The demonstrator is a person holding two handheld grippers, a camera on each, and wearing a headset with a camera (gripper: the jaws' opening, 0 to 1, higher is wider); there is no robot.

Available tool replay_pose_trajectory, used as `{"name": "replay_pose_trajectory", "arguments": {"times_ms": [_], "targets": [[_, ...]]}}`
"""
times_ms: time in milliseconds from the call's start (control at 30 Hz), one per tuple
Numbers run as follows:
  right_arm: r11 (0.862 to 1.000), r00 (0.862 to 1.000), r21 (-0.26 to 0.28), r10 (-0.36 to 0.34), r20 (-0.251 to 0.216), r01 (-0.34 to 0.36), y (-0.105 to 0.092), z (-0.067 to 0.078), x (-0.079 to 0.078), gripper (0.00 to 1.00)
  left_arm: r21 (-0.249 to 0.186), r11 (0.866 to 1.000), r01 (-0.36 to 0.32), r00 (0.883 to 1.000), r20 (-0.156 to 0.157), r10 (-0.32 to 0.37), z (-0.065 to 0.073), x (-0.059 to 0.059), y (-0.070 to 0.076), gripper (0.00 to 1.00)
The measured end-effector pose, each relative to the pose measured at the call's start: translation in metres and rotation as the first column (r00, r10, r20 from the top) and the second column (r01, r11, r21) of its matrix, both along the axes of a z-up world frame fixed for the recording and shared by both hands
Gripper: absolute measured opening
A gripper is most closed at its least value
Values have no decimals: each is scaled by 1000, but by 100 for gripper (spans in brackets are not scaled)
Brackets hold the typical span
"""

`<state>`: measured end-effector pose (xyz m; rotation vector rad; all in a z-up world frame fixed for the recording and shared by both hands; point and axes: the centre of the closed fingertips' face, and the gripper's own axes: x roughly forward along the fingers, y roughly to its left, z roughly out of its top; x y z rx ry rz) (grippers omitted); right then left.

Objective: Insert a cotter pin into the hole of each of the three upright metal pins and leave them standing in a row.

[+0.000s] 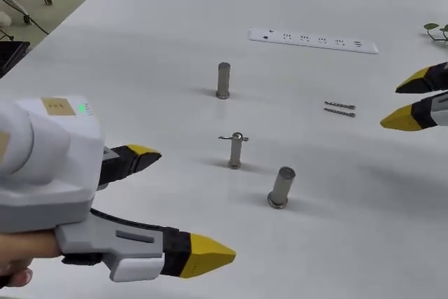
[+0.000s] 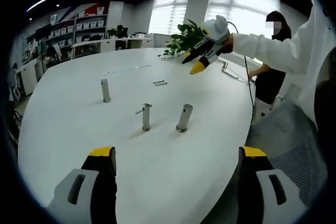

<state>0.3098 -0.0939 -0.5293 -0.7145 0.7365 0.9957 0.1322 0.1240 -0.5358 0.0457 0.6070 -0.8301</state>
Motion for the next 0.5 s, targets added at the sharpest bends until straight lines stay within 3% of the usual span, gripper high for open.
{"name": "replay_pose_trajectory", "arguments": {"times_ms": [333,500], "targets": [[999,998,-36,32,-50,-34,17,-24,18,39,-34,999,-32,999,-15,31,2,-7,-8,94],[996,997,-65,57,-58,-61,22,-34,25,35,-39,999,-26,999,-25,25,2,-9,-11,92]]}}
